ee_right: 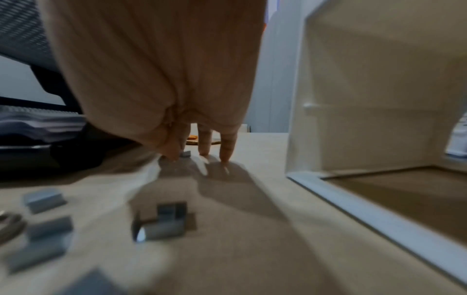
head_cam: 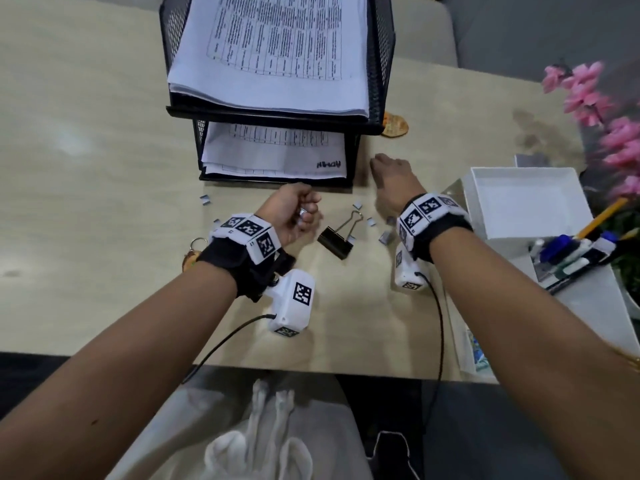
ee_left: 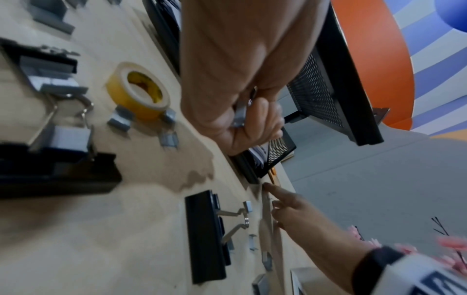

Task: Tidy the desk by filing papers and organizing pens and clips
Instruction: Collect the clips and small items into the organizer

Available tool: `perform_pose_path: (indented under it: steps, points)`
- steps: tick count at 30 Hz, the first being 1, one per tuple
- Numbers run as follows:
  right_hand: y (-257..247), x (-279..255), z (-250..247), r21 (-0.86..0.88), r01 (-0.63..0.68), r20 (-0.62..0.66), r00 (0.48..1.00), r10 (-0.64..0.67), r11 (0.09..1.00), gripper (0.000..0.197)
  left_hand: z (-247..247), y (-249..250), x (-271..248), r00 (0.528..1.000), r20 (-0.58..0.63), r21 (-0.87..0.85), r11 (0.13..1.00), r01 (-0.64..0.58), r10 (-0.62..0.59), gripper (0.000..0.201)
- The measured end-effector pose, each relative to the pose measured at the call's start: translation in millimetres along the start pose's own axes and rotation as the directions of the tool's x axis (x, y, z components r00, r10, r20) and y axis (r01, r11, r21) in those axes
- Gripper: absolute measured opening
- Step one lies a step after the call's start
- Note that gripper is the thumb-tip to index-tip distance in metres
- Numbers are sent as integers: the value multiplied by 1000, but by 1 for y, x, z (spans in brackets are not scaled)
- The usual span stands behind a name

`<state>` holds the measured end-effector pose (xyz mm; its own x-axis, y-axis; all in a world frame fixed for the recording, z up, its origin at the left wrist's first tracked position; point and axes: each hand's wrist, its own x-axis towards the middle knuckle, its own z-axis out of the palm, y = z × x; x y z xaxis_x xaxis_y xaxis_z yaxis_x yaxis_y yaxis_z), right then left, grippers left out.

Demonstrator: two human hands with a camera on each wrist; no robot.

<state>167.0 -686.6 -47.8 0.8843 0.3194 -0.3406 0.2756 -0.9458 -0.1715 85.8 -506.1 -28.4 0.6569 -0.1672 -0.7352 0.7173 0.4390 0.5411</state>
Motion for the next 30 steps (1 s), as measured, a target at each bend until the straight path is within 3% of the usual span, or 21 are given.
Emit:
perform_pose_path:
  steps: [3,6,10,13,16,18,20,23,26,30]
  points:
    - [5,-20,9,59,43,-49,998,-40,997,19,2,-5,0,1000,-13,3,1000,27,-27,38]
    - [7,-53,22,134,37,-107,994,-23,990,22,9,-10,0,998,-11,-24,998,57,-58,37]
    - [6,-81,40,228,-69,-212,970,119,971,18,17,-18,-2,998,-25,-42,998,50,-51,36]
    - [5,-87,39,319,-146,-203,955,218,936,21,22,-24,-5,997,-59,-52,998,39,-42,35]
    - [-1,-96,31,470,-213,-183,926,330,857,16,26,-32,-9,996,-86,-61,998,24,-29,34]
    - [-16,-105,22,639,-171,-192,908,372,750,13,30,-38,-11,997,-64,-84,996,24,-30,35]
    - [-35,-114,12,750,-71,-178,936,304,658,10,34,-43,-11,999,-23,-130,991,40,-44,38]
    - [-53,-116,0,795,15,-147,975,168,606,15,34,-47,-13,997,24,-171,983,70,-67,40]
    - [-51,-100,-5,776,19,-203,954,222,631,13,30,-44,-17,995,-7,-109,989,98,-99,41]
    - [-36,-74,8,560,-131,-171,948,268,818,20,21,-39,-21,994,-29,-12,994,106,-106,39]
